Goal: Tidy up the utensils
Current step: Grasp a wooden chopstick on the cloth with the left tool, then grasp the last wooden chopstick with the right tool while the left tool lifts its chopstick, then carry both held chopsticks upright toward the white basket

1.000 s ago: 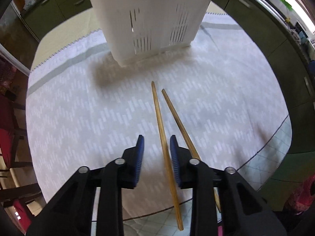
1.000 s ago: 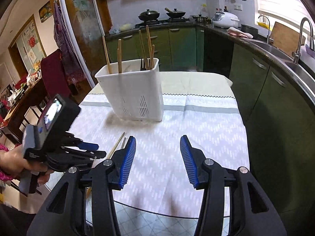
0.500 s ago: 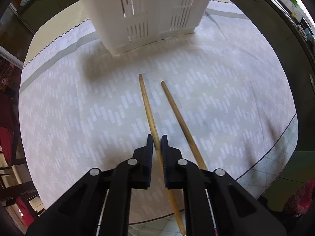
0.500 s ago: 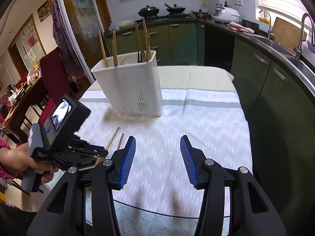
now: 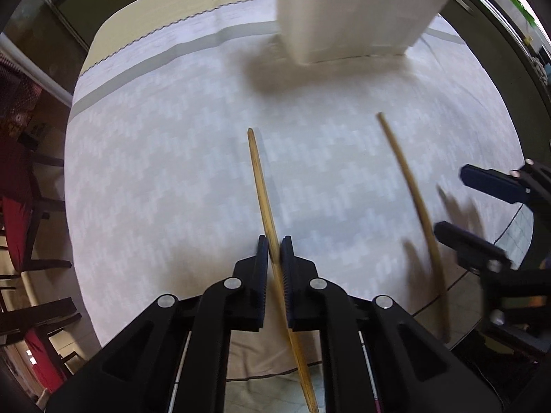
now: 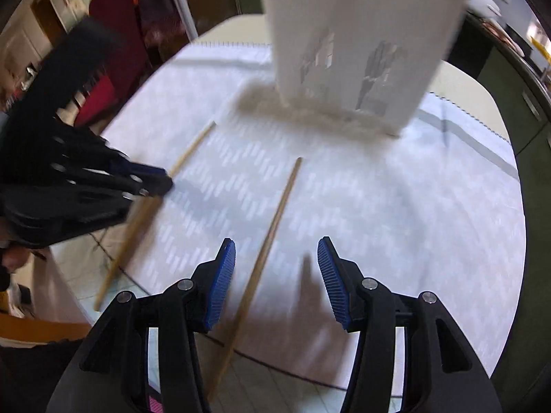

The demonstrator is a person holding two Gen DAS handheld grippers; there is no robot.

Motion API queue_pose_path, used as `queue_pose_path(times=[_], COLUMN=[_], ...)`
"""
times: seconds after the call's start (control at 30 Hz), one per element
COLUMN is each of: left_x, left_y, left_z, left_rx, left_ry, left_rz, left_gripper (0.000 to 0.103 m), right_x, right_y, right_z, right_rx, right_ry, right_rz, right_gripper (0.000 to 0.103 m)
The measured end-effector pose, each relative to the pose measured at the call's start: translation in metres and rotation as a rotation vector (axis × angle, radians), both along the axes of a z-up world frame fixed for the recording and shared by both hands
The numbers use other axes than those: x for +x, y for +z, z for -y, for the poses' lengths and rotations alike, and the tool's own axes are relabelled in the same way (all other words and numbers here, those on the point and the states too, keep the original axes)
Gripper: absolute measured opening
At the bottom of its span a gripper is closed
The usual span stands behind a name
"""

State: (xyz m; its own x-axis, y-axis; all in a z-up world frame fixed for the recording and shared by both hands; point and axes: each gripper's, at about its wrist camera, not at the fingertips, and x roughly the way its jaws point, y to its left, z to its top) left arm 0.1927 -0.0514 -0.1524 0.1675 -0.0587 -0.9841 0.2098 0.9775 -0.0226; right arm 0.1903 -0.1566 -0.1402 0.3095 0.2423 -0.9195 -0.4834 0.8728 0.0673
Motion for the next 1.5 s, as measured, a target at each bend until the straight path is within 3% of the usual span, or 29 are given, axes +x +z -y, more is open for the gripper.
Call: queue_pose_path(times=[0.23,0.37,0.43,0.53,0.6,0.93,1.1,1.23,1.5], left_x=[-0.007,-0.008,-0.007,-0.004,-0.003,0.011,0.016,0.016,0.001], left_y=[0.002,0.000,-0.001,0.000,0.000,0.002,0.004,0.014,0.068], left_z=[-0.012,-0.011,-0.007,-0.007,-0.008,-0.010,-0.007,-0.007,-0.009], left_rx=[-0.017,-0.031,-0.034,-0.038,-0.049,-0.056,-0.055,-0.077,-0.109], left_ry=[-0.010,-0.013,-0.014,-0.015,-0.011,0.007,0.006,0.010,-0.015], left_rz=[0.019,0.022,0.024,0.024,0.017,-0.018,-0.002,0.063,0.226], left_gripper=[0.008,0.008,0.008,0.008,0.008,0.011,0.007,0.006,0.006], right_x=[0.010,0.013,0.018,0.028,0.034,0.033,0.021,0.011,-0.011], right_y=[-0.022,-0.022,-0.021,-0.020,-0.021,-0.017,0.003,0.025,0.073], right_z=[-0.023,-0.025,-0.023,-0.012,-0.001,0.015,0.047,0.067,0.089], right_rx=[-0.107,-0.095,-0.081,-0.073,-0.036,-0.019,0.045,0.093,0.187], right_ry=[-0.011,-0.014,-0.017,-0.038,-0.053,-0.067,-0.092,-0.113,-0.152], right_rz=[-0.030,-0.030,-0.037,-0.056,-0.089,-0.077,-0.043,0.007,0.115], right_gripper=[0.045,0.041,0.034,0.011,0.007,0.007,0.007,0.007,0.007])
